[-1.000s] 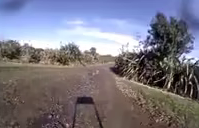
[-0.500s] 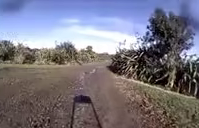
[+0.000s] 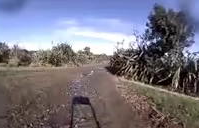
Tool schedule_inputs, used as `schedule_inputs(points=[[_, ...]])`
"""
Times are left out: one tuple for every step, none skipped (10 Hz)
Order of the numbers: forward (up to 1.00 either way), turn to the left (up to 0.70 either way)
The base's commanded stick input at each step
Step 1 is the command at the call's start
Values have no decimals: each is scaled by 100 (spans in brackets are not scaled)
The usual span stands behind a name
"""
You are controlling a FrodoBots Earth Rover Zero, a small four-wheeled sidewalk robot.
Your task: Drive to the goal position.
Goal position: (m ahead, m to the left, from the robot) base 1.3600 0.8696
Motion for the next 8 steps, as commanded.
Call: schedule_inputs(points=[[70,0],[70,0],[70,0],[70,0],[70,0],[70,0],[70,0],[70,0]])
